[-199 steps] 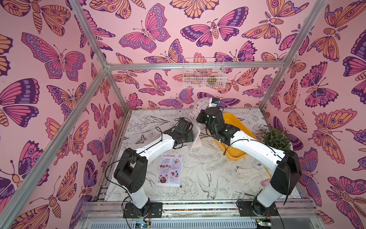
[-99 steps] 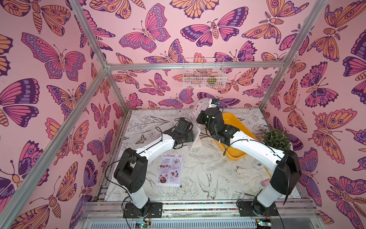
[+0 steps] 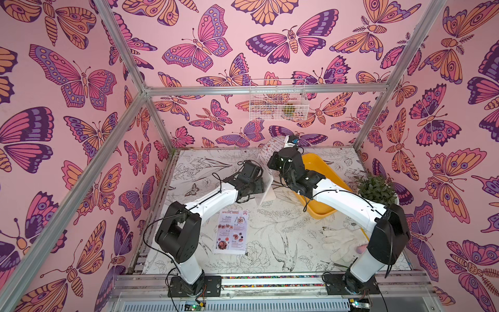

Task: Replace the menus in the menu holders
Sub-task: Insert the menu into the menu holder.

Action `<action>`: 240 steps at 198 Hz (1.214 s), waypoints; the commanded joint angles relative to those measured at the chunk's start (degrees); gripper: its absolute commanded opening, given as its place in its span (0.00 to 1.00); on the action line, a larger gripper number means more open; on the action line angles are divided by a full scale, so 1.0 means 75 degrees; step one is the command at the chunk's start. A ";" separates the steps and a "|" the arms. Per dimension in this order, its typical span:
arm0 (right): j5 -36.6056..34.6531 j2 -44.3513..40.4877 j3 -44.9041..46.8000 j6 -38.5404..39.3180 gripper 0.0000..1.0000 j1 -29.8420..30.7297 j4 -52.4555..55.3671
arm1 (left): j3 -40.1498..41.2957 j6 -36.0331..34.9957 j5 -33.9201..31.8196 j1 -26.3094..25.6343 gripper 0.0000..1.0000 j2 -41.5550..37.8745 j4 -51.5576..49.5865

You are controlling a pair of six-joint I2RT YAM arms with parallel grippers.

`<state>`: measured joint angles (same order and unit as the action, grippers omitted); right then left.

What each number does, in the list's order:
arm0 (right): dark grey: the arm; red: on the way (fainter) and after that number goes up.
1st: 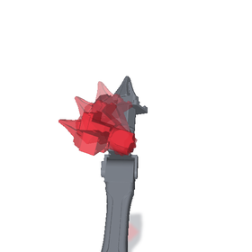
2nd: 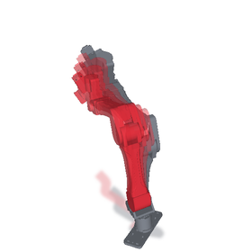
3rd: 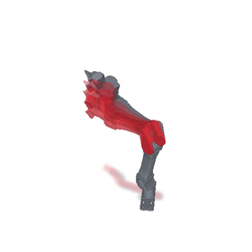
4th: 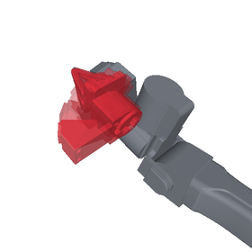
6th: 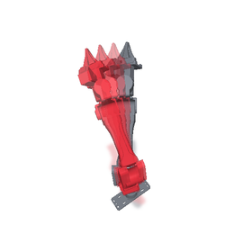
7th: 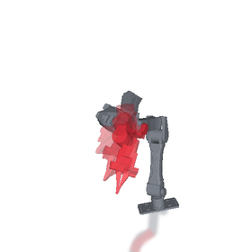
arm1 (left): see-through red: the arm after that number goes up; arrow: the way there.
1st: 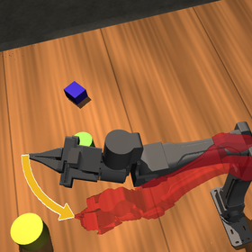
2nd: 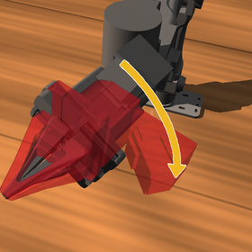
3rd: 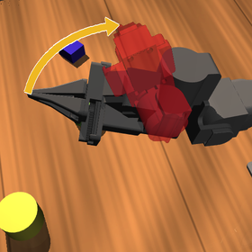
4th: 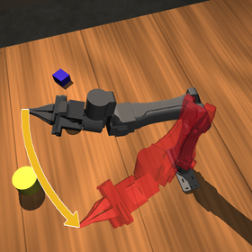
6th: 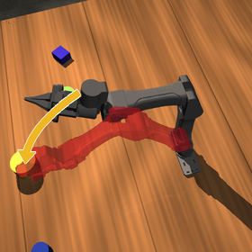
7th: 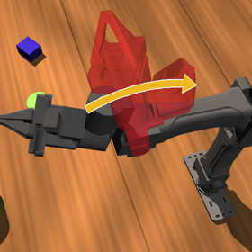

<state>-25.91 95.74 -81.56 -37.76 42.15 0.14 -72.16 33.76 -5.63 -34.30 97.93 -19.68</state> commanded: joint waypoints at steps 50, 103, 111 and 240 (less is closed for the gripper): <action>-0.0294 -0.0065 0.0439 -0.0063 0.00 0.0158 -0.0322 | 0.0097 0.0141 0.0070 0.0025 0.70 -0.0284 0.0128; -0.0395 -0.0290 0.0866 0.0005 0.03 0.0157 -0.0668 | 0.0106 0.0183 0.0106 0.0039 0.70 -0.0290 0.0126; -0.0372 -0.0307 0.0910 0.0049 0.03 0.0164 -0.0693 | 0.0114 0.0176 0.0094 0.0039 0.70 -0.0290 0.0117; -0.0009 -0.0501 0.1275 0.0676 0.06 0.0338 -0.0887 | 0.0106 0.0215 0.0056 0.0074 0.70 -0.0344 0.0118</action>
<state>-26.74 93.27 -72.60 -34.48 43.44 -5.65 -72.05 35.03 -5.37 -34.15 97.06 -19.25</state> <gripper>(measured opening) 0.059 0.704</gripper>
